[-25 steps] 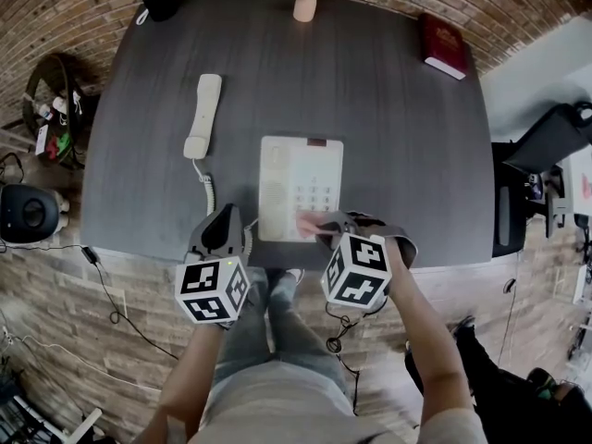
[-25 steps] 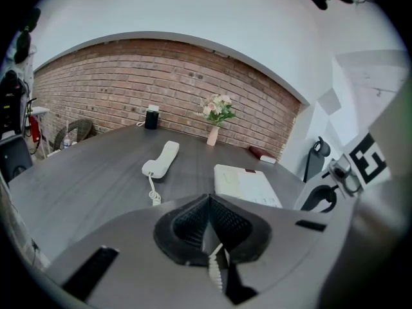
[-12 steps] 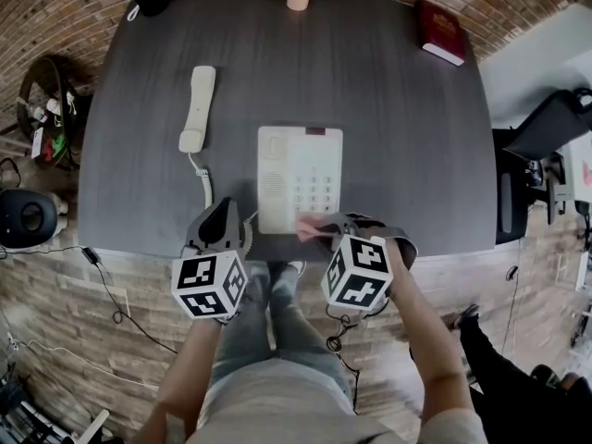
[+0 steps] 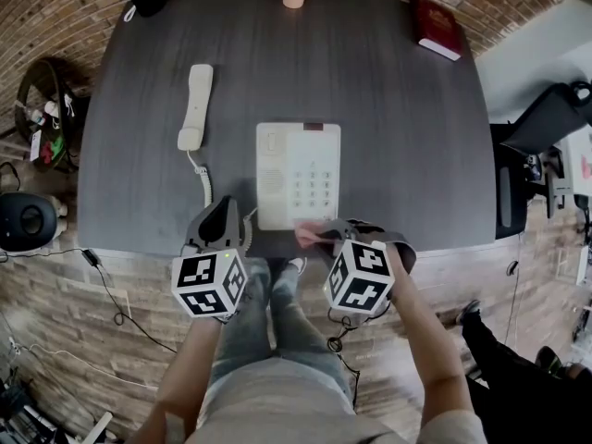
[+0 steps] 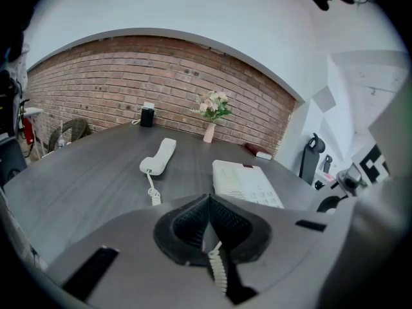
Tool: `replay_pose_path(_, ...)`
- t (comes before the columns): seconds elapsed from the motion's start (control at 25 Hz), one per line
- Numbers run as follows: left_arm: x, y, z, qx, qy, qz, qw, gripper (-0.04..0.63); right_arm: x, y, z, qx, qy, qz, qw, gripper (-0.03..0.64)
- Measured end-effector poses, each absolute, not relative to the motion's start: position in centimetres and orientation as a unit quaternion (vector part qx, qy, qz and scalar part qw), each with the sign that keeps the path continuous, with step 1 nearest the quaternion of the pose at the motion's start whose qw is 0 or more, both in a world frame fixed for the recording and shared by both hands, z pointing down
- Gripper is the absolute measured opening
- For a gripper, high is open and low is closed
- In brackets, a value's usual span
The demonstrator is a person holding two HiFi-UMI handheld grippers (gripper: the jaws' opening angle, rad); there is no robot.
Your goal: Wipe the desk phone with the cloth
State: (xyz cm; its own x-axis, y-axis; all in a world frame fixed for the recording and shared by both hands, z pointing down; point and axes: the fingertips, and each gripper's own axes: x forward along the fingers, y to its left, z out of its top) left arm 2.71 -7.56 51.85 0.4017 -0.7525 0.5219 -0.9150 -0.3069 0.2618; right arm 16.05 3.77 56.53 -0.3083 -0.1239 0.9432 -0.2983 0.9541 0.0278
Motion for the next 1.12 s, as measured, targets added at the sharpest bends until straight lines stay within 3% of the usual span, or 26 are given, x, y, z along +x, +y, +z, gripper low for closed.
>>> replay_pose_path(0.44, 2.6, -7.6, 51.3, 0.796, -0.524, 0.151, 0.262, 0.003, 15.7, 4.8, 56.0, 0.12, -0.815, 0.079, 0.561, 0.021)
replay_pose_path(0.72, 1.8, -8.6, 48.9, 0.8, -0.529, 0.138, 0.247, 0.003, 14.9, 4.4, 53.1, 0.12, -0.844, 0.08, 0.517, 0.021)
replay_pose_path(0.92, 1.4, -9.9, 45.5, 0.807, -0.534, 0.117, 0.224, 0.003, 14.2, 2.5, 48.5, 0.157, -0.883, 0.1, 0.431, 0.021)
replay_pose_path(1.12, 1.4, -11.3, 41.6, 0.819, -0.532, 0.097, 0.193, 0.003, 14.3, -1.2, 42.4, 0.246, -0.919, 0.112, 0.286, 0.021)
